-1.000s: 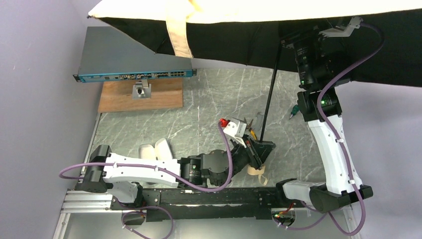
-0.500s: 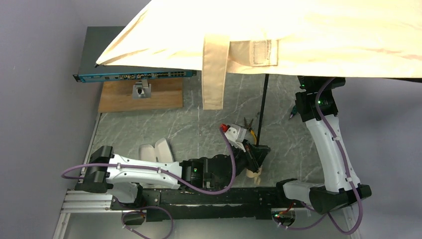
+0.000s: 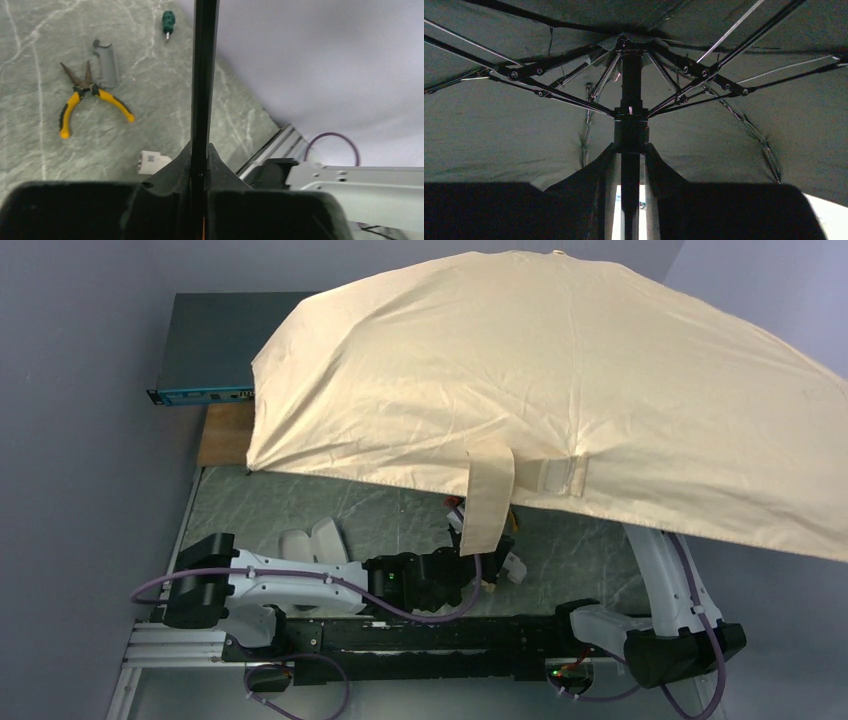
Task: Open the umbrella
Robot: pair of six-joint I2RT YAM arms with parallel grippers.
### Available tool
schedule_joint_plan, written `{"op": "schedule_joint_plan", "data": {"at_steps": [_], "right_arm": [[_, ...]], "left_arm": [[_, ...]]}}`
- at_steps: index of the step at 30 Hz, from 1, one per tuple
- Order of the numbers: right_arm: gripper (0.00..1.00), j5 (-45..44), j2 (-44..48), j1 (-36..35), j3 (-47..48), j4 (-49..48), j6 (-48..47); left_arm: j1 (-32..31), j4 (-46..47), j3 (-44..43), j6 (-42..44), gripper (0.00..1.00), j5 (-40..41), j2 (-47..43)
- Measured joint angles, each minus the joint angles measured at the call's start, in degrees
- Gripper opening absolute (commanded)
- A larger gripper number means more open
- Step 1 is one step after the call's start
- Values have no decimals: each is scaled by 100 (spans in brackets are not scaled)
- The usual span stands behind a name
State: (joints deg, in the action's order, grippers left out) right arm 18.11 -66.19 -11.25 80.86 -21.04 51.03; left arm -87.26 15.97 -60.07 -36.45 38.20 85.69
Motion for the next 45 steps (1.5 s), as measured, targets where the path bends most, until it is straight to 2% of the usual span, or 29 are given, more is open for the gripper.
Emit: {"op": "schedule_joint_plan", "data": {"at_steps": [13,25,26,29,30,32,35,40,45], "right_arm": [[0,-26,1034,175,-1499,-1434,310],[0,-197,1766,264,-2332,-2022,208],[0,-197,1818,269,-2382,-2070,203],[0,-199,1943,299,-2529,-2225,186],[0,-195,1998,308,-2599,-2277,186],[0,-199,2138,310,-2712,-2343,133],[0,-260,2299,326,-2758,-2463,37],[0,-315,2583,317,-2756,-2723,39],[0,-474,2625,317,-2597,-2704,-114]], "left_arm": [[603,-728,-74,734,0,-656,315],[1014,-1292,-343,1250,2,-1252,579],[1045,-1338,-376,1287,8,-1285,597],[1119,-1523,-468,1355,50,-1353,605],[1150,-1611,-509,1263,61,-1357,605],[1228,-1757,-566,1200,75,-1384,603],[1292,-2041,-605,1062,83,-1443,553],[1362,-2514,-466,949,91,-1679,372],[1303,-2441,-103,986,97,-2107,-463]]}}
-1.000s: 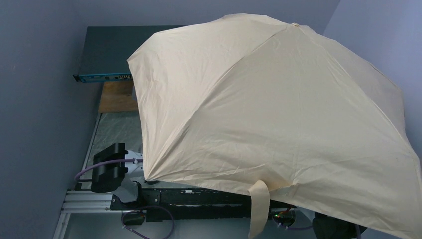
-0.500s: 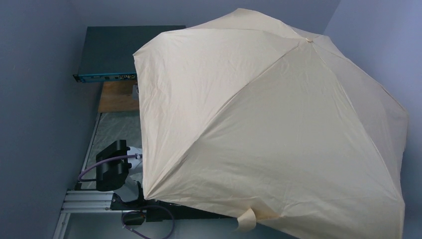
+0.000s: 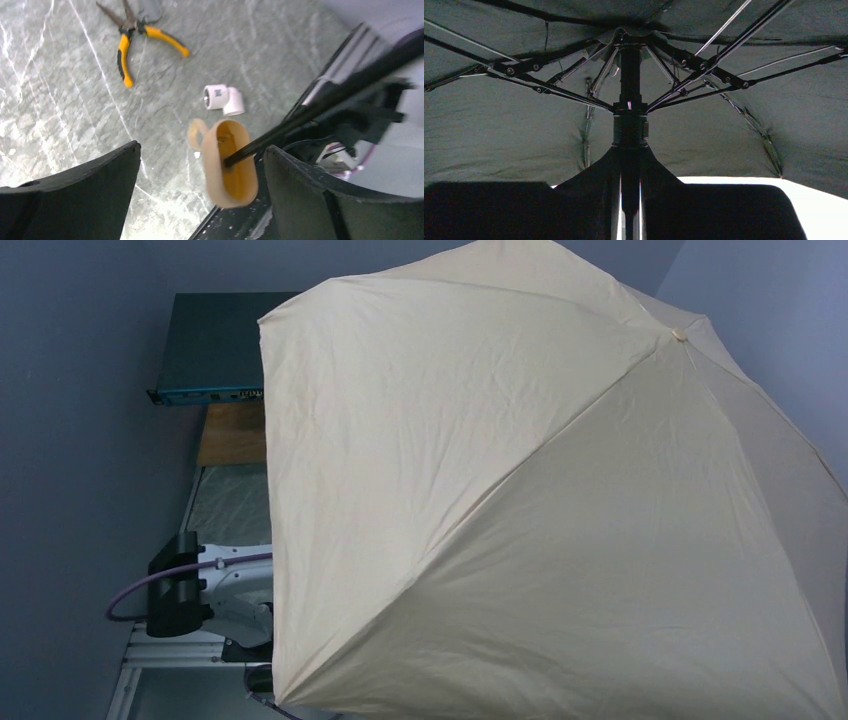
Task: Open the umbrella
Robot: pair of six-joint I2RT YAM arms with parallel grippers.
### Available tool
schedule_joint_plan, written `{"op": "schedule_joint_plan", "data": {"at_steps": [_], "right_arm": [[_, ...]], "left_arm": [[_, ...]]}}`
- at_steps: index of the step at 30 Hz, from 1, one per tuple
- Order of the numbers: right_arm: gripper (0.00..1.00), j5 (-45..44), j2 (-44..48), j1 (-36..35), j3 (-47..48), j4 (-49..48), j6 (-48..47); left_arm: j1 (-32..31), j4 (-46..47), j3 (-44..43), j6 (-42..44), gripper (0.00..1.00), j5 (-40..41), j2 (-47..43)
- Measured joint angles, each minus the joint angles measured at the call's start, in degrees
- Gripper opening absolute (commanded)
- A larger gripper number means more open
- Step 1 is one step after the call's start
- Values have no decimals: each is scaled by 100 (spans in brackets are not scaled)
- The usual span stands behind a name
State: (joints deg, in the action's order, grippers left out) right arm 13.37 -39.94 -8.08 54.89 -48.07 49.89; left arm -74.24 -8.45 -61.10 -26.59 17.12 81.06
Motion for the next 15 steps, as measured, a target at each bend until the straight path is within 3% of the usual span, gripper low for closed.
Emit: {"op": "schedule_joint_plan", "data": {"at_steps": [7,15], "right_arm": [[0,-352,-114,0,319,879,-243],[0,-461,-247,0,417,1692,-201]], "left_arm": [[-48,621,498,114,99,-227,-1182],[-101,1467,745,575,89,-667,-1464]]}}
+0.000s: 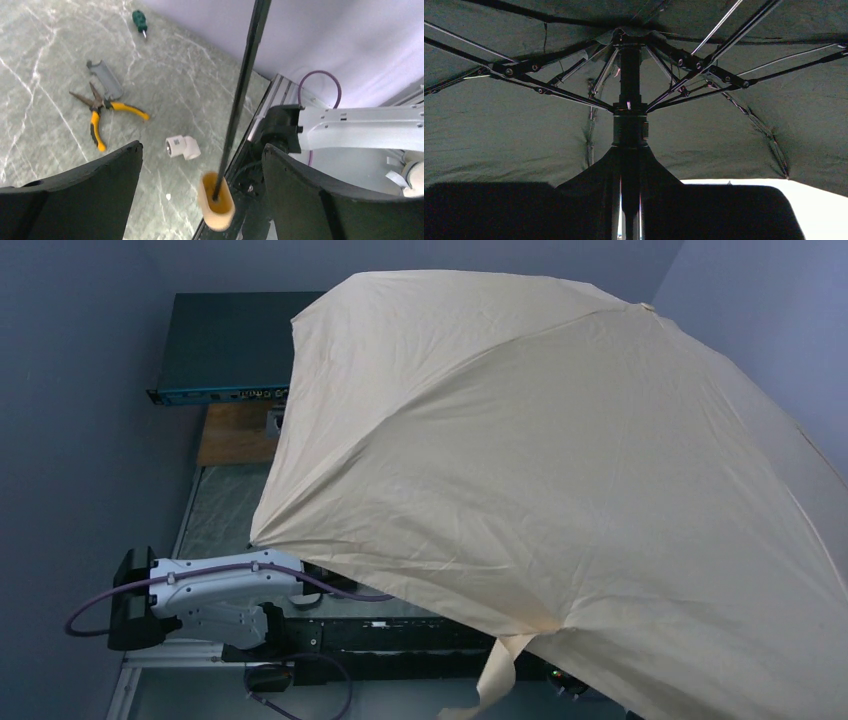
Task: Open the umbrella
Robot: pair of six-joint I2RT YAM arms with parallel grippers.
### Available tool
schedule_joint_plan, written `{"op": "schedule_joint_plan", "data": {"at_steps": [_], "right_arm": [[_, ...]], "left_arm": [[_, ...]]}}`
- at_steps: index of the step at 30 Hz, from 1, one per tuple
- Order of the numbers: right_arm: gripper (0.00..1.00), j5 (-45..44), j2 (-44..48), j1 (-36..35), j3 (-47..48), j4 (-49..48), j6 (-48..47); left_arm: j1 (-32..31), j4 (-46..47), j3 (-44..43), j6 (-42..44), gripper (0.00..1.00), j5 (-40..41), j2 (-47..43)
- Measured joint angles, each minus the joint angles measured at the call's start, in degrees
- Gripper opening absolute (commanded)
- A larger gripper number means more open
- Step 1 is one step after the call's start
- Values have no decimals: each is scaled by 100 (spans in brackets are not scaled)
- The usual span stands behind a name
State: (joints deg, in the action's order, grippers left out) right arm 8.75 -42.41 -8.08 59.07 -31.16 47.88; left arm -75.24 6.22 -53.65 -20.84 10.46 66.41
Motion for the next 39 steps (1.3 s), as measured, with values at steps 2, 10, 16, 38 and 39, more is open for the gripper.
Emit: {"op": "schedule_joint_plan", "data": {"at_steps": [2,10,16,38,39], "right_arm": [[0,2,-109,0,179,299,92],[0,9,-262,0,649,1335,538],[0,76,-197,-4,658,1580,807],[41,389,151,26,358,2065,1427],[42,457,149,24,385,2218,1427]], "left_arm": [[0,28,-166,76,87,-13,107],[0,411,-1115,361,77,-72,732],[0,636,-1449,402,63,-310,1110],[-50,247,-2159,422,0,4,1541],[-44,227,-2159,422,0,42,1543]]}}
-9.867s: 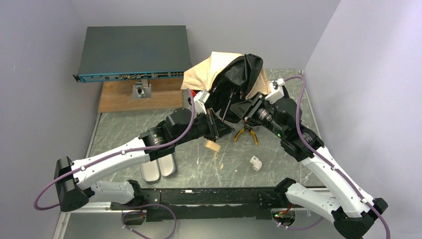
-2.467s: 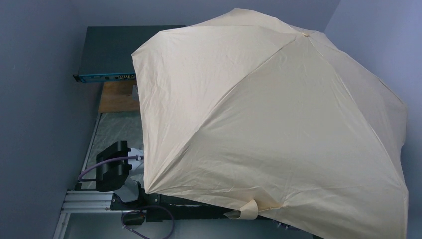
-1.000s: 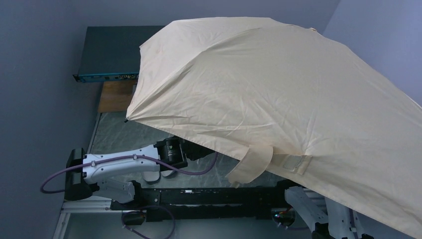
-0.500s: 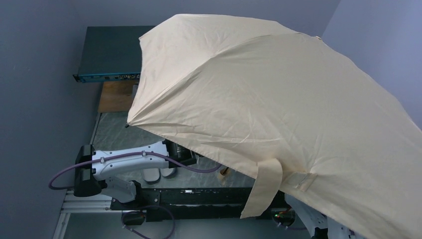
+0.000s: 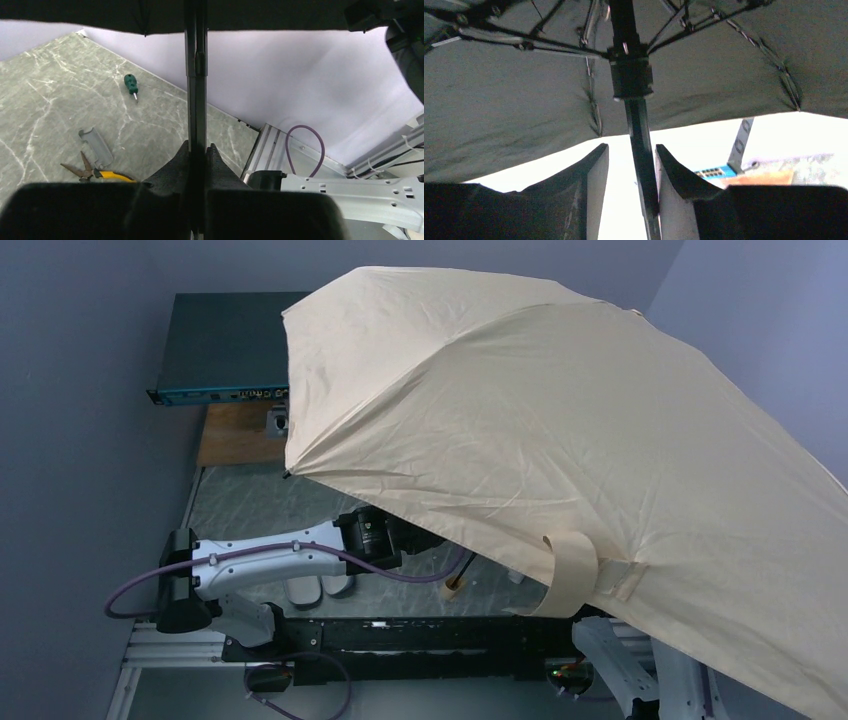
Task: Open the umbrella
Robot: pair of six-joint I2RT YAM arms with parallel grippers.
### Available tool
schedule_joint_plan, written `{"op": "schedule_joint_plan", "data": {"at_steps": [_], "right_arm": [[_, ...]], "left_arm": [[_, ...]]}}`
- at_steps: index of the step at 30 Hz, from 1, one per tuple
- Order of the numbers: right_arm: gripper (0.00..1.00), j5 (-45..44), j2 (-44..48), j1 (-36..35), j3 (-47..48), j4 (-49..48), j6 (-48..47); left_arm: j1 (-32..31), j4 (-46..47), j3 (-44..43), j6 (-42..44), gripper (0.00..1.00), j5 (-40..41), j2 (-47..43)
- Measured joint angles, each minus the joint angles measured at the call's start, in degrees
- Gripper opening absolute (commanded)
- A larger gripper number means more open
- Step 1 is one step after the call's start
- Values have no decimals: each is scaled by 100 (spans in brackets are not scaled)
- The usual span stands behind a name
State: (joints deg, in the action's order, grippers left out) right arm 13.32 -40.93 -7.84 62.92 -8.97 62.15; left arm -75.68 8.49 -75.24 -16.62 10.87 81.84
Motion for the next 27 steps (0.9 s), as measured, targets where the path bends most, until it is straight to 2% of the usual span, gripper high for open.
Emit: {"op": "schedule_joint_plan", "data": {"at_steps": [4,11,17,24,26,27], "right_arm": [[39,249,28,-13,105,522,2],[19,398,188,-13,94,1102,-24],[0,498,164,-9,76,1169,-299],[0,632,118,-9,76,1189,-376],[0,649,120,-9,72,1176,-396],[0,656,125,-9,68,1167,-413]], "left_arm": [[22,-22,2,0,0,125,0],[35,-17,2,92,0,153,-2],[33,26,133,81,0,149,-103],[37,24,205,79,0,214,-142],[33,20,205,83,14,232,-146],[33,15,205,85,25,240,-146]]}}
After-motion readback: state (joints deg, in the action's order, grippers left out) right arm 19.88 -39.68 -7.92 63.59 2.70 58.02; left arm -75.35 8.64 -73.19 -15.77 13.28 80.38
